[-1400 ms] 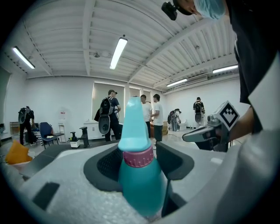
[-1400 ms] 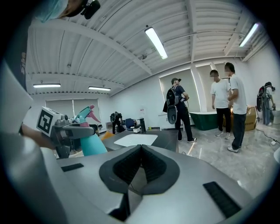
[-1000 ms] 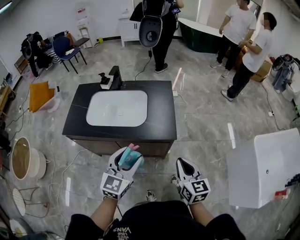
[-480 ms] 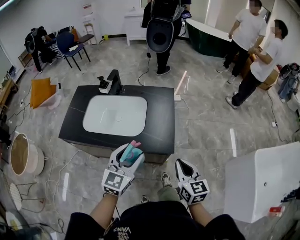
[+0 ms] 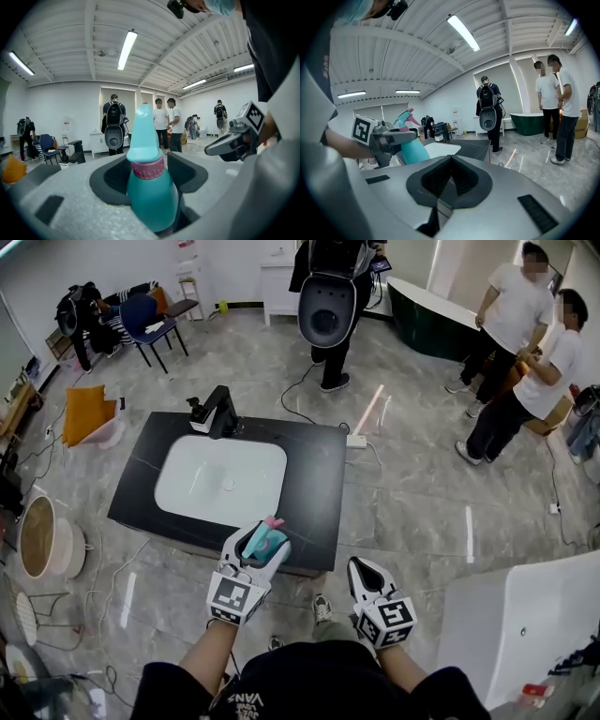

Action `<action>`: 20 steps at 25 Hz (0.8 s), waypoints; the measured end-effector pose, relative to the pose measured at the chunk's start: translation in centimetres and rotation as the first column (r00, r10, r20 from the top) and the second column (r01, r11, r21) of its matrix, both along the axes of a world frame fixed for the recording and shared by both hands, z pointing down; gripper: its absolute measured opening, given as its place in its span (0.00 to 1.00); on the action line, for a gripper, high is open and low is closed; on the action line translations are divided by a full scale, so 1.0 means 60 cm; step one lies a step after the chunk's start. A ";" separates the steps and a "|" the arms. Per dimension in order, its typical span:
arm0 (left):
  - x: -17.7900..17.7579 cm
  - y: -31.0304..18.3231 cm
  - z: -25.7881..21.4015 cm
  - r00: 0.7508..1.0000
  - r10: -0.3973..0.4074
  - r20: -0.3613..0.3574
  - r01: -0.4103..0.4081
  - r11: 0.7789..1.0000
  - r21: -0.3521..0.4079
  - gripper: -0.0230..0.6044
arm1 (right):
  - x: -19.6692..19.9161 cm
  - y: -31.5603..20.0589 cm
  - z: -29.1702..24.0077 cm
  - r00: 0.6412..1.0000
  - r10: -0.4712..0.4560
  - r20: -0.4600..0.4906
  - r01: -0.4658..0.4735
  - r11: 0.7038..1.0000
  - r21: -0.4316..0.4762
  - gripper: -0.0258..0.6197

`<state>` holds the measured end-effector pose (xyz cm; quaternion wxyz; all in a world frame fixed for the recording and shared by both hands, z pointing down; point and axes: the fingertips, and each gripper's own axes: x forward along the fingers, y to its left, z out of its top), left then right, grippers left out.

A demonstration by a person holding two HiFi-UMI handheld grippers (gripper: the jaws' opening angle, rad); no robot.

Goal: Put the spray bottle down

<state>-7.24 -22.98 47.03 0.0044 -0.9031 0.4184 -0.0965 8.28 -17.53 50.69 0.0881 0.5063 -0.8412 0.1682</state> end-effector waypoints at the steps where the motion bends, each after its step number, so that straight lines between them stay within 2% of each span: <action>1: 0.006 -0.009 0.002 1.000 -0.004 0.001 0.004 1.000 0.001 0.42 | 0.005 -0.008 0.003 1.000 -0.006 0.001 0.006 1.000 -0.003 0.04; 20: 0.098 -0.145 0.056 0.998 -0.056 0.032 0.056 0.998 0.007 0.42 | 0.071 -0.097 0.039 0.994 -0.109 0.004 0.110 0.993 -0.034 0.04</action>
